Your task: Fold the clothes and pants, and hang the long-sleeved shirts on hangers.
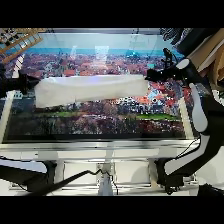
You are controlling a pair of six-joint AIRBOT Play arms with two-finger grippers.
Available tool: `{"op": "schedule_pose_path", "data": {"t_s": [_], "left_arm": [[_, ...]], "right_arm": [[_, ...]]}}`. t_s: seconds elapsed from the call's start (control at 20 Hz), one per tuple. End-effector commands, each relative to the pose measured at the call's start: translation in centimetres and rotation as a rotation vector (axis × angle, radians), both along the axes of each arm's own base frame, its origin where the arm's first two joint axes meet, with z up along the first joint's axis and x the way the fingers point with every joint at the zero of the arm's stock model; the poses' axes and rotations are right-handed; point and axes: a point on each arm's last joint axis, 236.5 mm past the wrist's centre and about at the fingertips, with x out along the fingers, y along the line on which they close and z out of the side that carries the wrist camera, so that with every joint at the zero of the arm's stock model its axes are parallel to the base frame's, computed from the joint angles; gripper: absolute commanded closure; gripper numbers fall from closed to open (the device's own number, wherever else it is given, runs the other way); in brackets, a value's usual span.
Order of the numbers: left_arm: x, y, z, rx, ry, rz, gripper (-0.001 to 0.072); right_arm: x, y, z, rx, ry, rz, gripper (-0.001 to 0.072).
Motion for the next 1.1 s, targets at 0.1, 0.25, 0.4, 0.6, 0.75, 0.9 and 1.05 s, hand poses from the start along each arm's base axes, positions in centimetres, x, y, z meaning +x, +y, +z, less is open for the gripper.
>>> {"op": "schedule_pose_path", "data": {"t_s": [0.1,0.25,0.4,0.6,0.75,0.9,1.05], "left_arm": [[5.2,1.5,-1.3,-0.013,-0.049,0.130,0.0702],[5.4,-0.4,-2.8,-0.023,-0.023,0.093,0.0390],[4.6,-0.6,-2.5,-0.046,-0.019,0.060,0.0224],[2.7,0.7,-0.7,-0.084,-0.029,0.026,0.0226],[2.1,0.6,1.1,-0.053,-0.084,-0.017,0.0226],[1.2,-0.5,2.5,-0.036,-0.133,-0.095,0.0227],[-0.4,-1.5,1.9,-0.031,-0.101,-0.176,0.0228]], "right_arm": [[4.7,-0.1,-3.1,0.000,-0.016,-0.034,0.0698],[4.5,0.4,-3.6,0.001,-0.019,0.011,0.0359],[2.4,0.0,-3.0,0.012,0.035,0.079,0.0191],[-0.1,-1.0,-3.4,0.118,0.154,0.077,0.0189],[-0.5,-0.3,-4.6,0.151,0.189,0.084,0.0188],[-0.5,0.4,-5.5,0.187,0.207,0.082,0.0188],[-0.7,1.2,-6.2,0.234,0.234,0.081,0.0188]]}}
